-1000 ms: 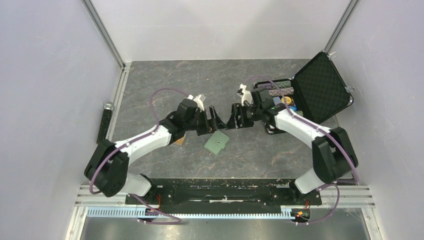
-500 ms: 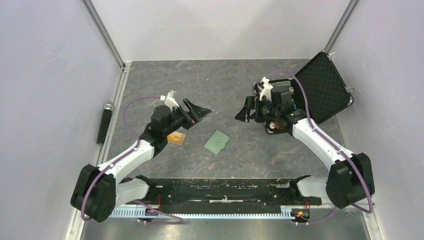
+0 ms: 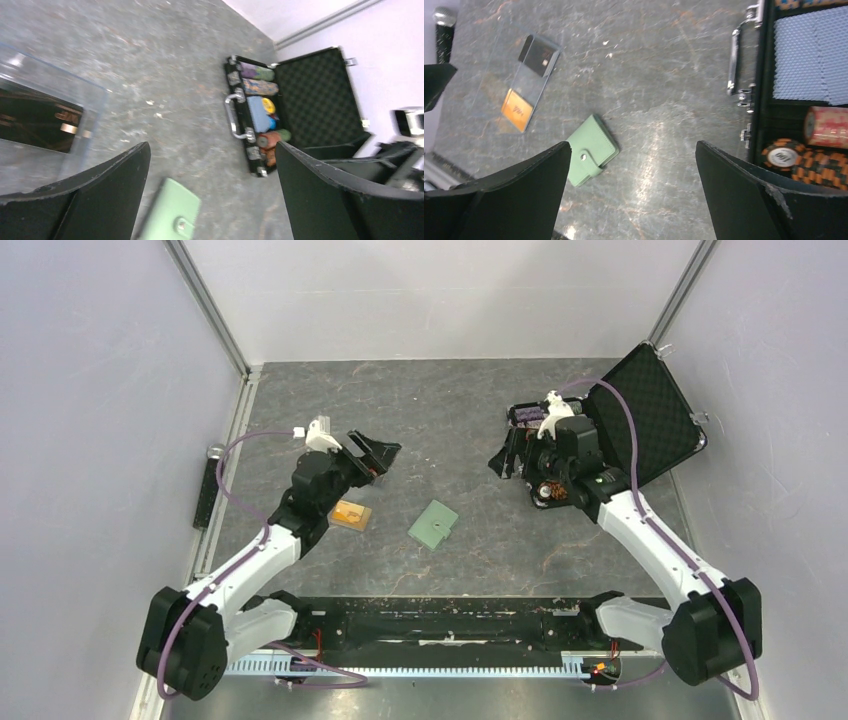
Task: Put the credit cards into the card holder
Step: Reset both arms
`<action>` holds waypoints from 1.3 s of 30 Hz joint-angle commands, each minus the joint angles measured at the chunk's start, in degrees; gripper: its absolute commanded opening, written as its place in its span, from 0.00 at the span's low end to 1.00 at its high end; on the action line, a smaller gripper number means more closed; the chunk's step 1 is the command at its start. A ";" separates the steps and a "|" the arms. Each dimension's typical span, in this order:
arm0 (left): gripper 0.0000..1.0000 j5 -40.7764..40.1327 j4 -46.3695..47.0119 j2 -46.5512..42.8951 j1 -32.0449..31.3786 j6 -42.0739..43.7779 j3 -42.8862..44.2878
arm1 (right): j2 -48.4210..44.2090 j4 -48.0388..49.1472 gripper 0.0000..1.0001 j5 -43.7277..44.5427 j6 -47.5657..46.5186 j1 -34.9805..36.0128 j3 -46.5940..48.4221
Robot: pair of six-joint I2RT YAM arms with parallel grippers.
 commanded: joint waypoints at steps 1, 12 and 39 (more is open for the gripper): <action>1.00 -10.03 -2.57 -1.83 0.26 13.37 3.27 | -2.77 2.98 0.98 8.87 -2.38 -0.19 -1.49; 1.00 -13.86 -5.21 -0.77 0.30 38.29 8.43 | -6.78 20.59 0.98 18.48 -7.33 -0.20 -9.93; 1.00 -27.65 -40.09 -11.51 0.25 28.79 10.13 | 21.64 39.29 0.98 3.15 8.92 -0.20 -1.04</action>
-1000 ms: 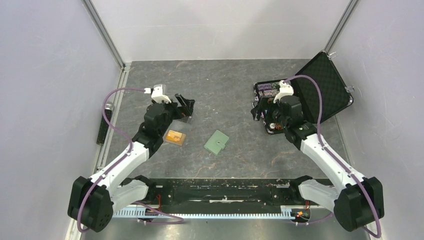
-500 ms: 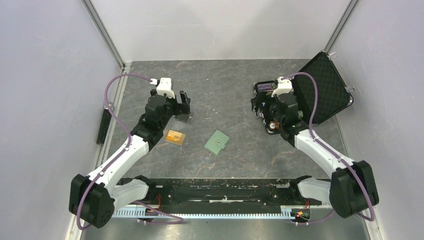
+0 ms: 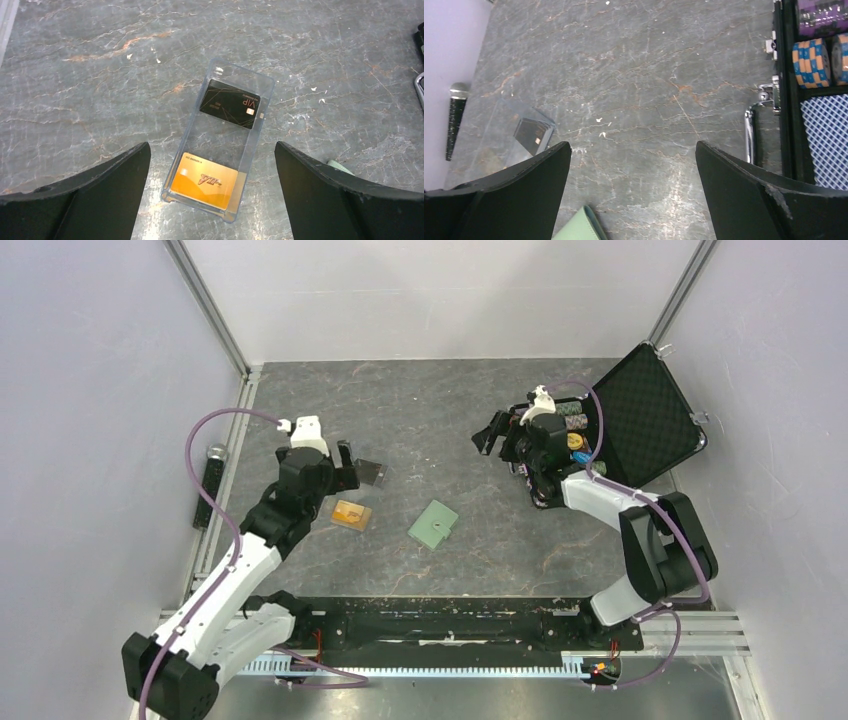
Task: Put the credit cards into the card holder
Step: Reset both arms
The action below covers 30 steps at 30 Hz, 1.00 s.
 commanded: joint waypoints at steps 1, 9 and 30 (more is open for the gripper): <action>1.00 -3.72 -4.56 -3.99 0.19 -5.31 -1.76 | -0.01 2.19 0.98 -2.75 2.56 -0.19 3.31; 1.00 -0.23 -3.51 -6.79 0.25 -3.17 -4.16 | -8.15 -0.84 0.98 0.92 -3.21 -0.19 -1.75; 1.00 -3.25 22.34 -8.00 0.38 9.70 -16.68 | -46.77 -8.57 0.98 35.78 -24.95 -0.23 -31.63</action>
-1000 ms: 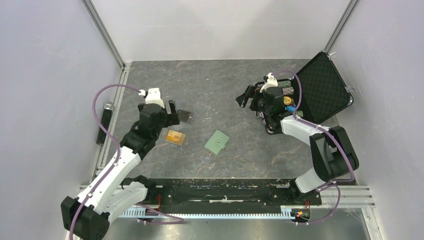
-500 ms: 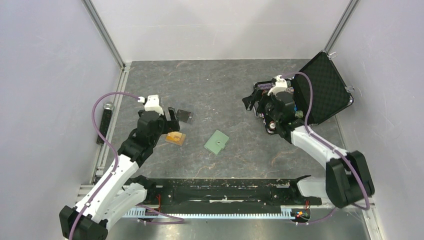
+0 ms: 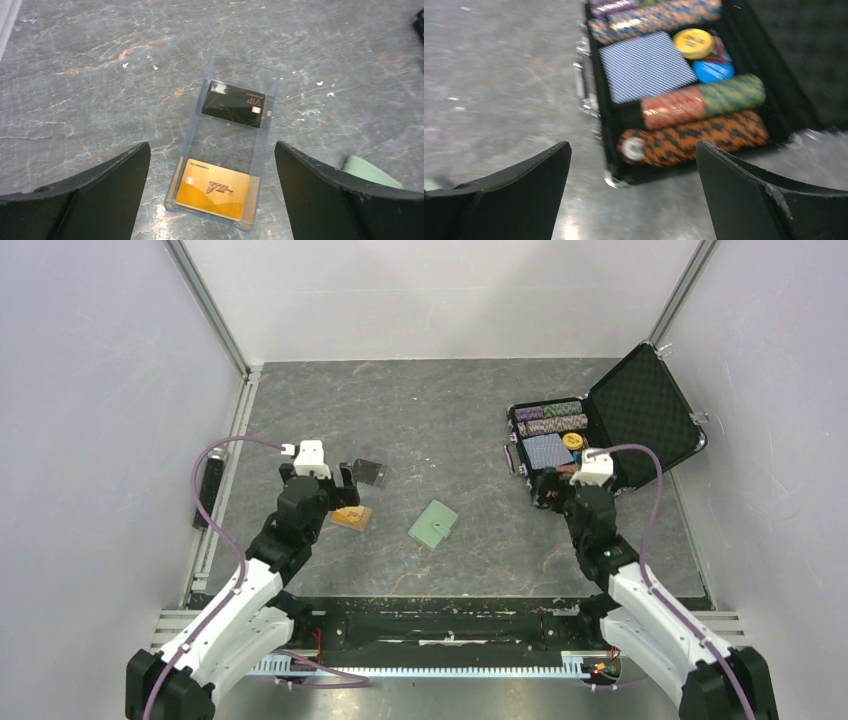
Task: Put the credit cards into the card holder
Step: Reset both arms
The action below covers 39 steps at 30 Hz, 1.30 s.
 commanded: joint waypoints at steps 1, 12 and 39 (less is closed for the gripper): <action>1.00 -5.54 10.16 2.98 0.48 4.99 -2.12 | -7.64 5.59 0.98 13.22 -10.91 -0.20 -9.16; 1.00 0.55 26.10 14.08 10.57 13.48 -9.41 | 0.63 41.74 0.98 11.98 -22.27 -3.73 -27.15; 1.00 34.18 42.54 41.50 26.85 13.37 -0.70 | 31.46 76.62 0.98 -13.20 -26.07 -14.93 -28.37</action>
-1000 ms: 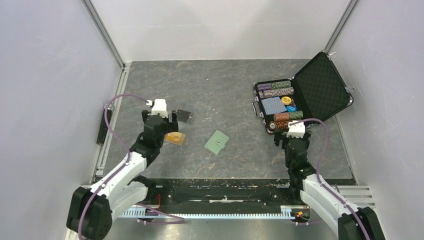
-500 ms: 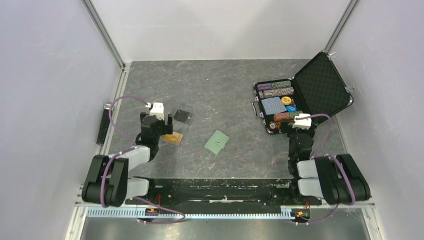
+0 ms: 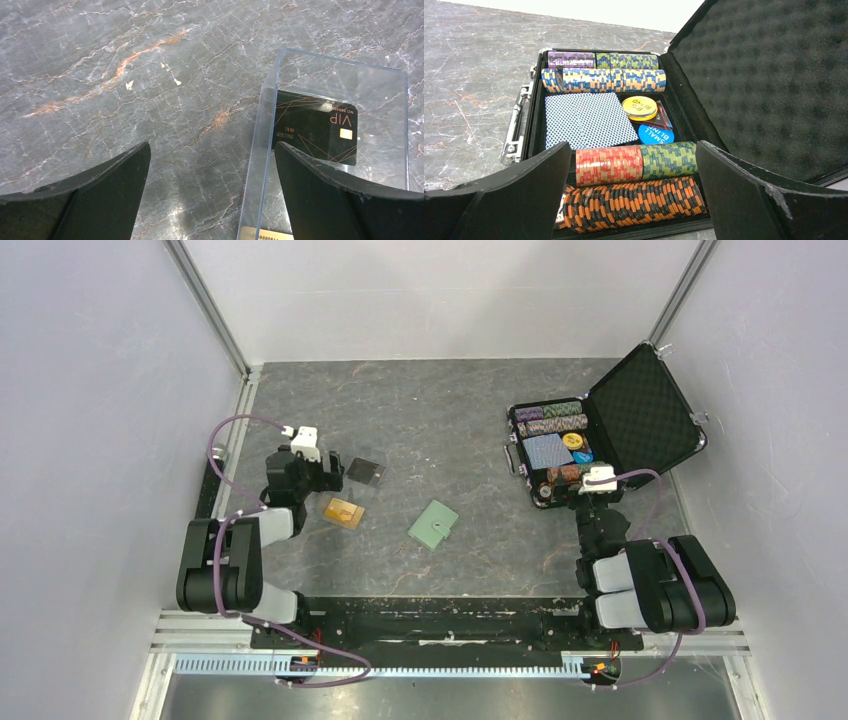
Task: Put the credit cards into the card holder
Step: Reset both arms
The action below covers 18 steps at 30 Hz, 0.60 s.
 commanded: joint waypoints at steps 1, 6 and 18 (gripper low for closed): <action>1.00 3.66 7.26 2.13 1.87 -4.11 0.88 | 0.04 2.19 0.98 -2.57 -1.69 -0.30 -7.61; 1.00 0.29 12.34 1.02 2.47 -6.63 -2.43 | 0.13 -0.89 0.98 -1.68 -1.37 -0.25 -5.97; 1.00 -5.29 27.10 2.00 -2.25 -4.78 -10.31 | 0.24 -2.12 0.98 1.32 -0.11 -0.32 -5.33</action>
